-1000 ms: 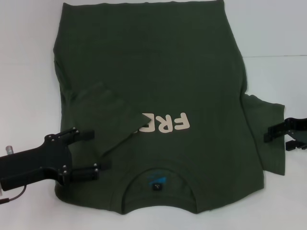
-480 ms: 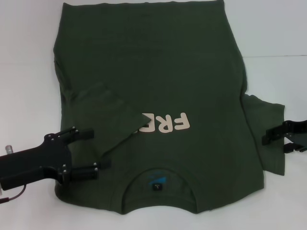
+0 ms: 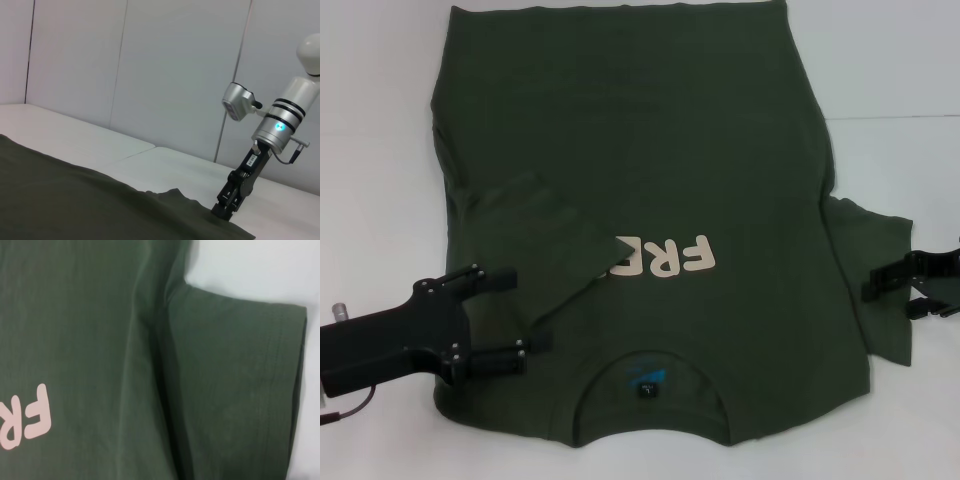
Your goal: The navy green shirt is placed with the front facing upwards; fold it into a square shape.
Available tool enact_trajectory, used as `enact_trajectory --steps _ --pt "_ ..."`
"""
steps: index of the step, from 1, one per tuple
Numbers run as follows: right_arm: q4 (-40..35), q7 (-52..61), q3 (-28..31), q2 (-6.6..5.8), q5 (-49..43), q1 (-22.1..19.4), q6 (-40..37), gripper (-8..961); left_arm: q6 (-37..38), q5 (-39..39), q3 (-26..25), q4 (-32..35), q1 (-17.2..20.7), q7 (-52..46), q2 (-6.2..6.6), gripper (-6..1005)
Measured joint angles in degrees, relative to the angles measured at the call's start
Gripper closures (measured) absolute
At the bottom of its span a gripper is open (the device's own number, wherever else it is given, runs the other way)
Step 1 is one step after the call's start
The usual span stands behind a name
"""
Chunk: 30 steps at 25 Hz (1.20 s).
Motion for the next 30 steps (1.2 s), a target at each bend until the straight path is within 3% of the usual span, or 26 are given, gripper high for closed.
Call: enact_trajectory --steps 20,30 --pt "0.03 -0.32 0.25 -0.22 2.16 0.07 -0.55 182 -0.12 0.01 -0.01 0.0 -0.25 0.05 0.0 63" --pt "0.02 -0.22 -0.9 -1.64 1.76 0.05 -2.42 183 -0.18 0.26 -0.01 -0.03 -0.5 0.02 0.0 62"
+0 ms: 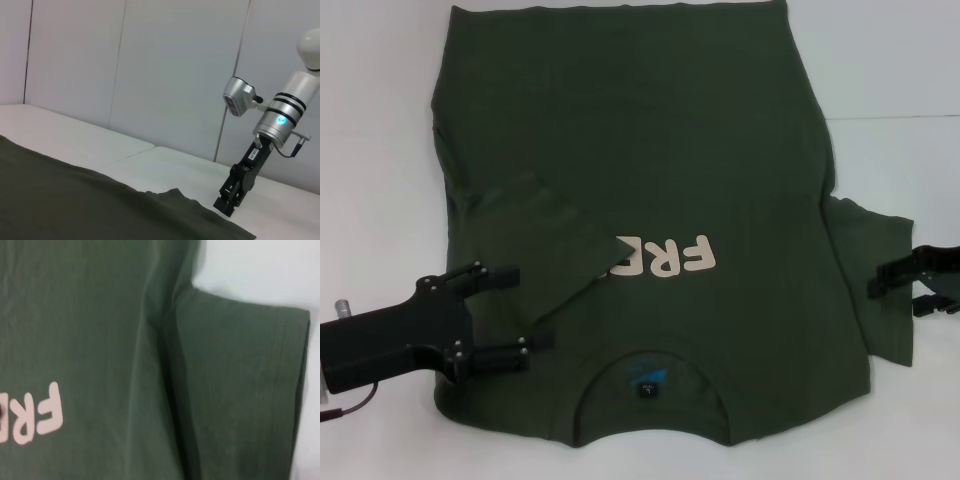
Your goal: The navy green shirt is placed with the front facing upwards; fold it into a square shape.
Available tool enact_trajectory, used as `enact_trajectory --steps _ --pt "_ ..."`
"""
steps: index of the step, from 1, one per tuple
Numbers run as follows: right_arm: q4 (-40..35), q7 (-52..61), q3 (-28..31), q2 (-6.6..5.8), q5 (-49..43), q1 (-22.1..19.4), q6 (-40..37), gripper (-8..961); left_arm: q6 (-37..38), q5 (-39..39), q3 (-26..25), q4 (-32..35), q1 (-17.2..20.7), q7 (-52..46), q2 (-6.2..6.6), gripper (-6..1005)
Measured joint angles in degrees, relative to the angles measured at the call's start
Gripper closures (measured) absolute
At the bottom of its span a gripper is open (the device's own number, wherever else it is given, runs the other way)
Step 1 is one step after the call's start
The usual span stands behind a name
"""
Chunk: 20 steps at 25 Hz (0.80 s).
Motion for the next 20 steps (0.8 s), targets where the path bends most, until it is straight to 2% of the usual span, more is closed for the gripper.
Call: enact_trajectory --steps 5,20 --pt "0.0 0.53 -2.89 -0.06 -0.1 0.08 -0.01 183 0.01 0.08 0.0 -0.05 -0.13 -0.17 0.0 63" --pt "0.0 0.6 -3.05 0.76 -0.17 0.12 0.6 183 0.01 0.09 0.0 -0.06 -0.2 -0.08 0.0 63"
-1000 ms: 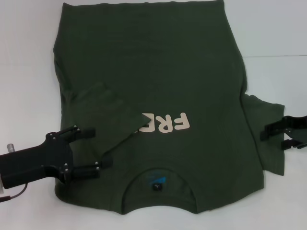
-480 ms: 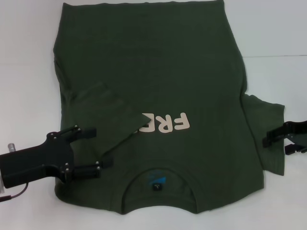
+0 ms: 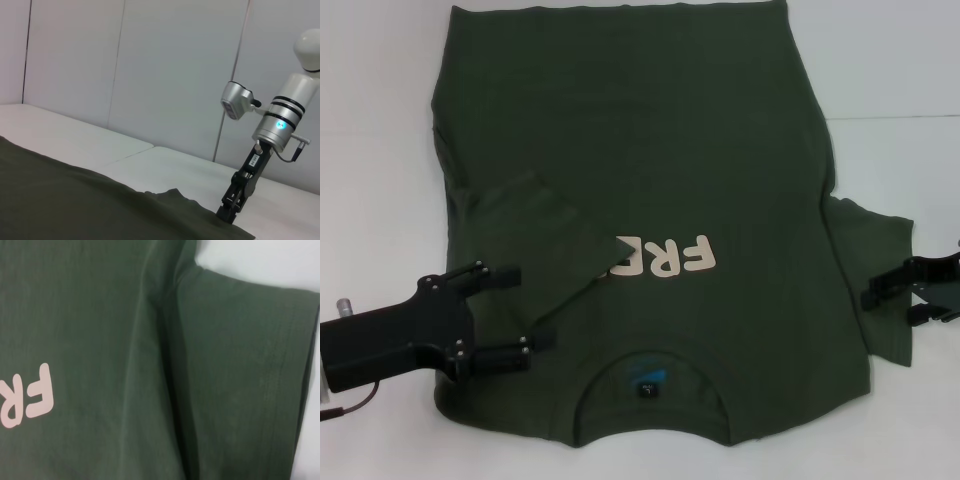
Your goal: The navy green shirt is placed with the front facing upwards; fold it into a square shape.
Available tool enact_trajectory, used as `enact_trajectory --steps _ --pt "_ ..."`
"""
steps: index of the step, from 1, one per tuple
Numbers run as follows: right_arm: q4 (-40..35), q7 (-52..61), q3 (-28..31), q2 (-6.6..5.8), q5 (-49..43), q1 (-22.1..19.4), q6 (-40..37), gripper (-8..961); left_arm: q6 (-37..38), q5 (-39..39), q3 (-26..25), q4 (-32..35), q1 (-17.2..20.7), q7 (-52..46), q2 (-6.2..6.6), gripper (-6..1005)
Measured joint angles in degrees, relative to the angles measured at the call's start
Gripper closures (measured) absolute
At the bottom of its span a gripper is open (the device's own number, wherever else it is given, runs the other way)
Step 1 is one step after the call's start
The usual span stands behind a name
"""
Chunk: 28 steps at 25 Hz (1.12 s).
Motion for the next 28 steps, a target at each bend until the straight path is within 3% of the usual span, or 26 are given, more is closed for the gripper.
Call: enact_trajectory --steps 28 --pt "1.56 -0.68 0.72 0.1 3.65 -0.54 0.59 184 0.0 -0.36 0.0 -1.23 0.0 0.19 0.35 63"
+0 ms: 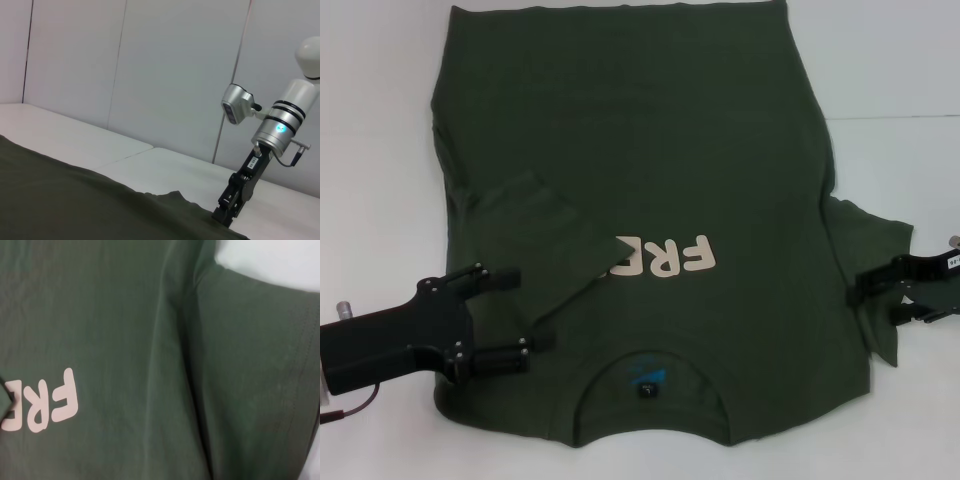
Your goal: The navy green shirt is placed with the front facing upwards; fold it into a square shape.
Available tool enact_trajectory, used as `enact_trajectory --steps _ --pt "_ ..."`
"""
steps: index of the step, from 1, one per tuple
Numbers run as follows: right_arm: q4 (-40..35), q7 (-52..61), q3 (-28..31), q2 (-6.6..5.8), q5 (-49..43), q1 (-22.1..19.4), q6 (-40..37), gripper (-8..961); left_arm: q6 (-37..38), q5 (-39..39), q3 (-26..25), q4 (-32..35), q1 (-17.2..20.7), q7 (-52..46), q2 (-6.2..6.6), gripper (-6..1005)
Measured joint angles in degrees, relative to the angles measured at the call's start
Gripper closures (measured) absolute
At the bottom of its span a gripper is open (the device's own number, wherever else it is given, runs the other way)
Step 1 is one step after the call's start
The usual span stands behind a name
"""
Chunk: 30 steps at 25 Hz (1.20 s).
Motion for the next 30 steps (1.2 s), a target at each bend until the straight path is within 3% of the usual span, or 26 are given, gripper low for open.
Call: enact_trajectory --steps 30 --pt "0.77 -1.73 1.83 0.33 4.6 -0.16 2.08 185 -0.51 0.0 0.0 -0.01 -0.26 0.0 -0.03 62"
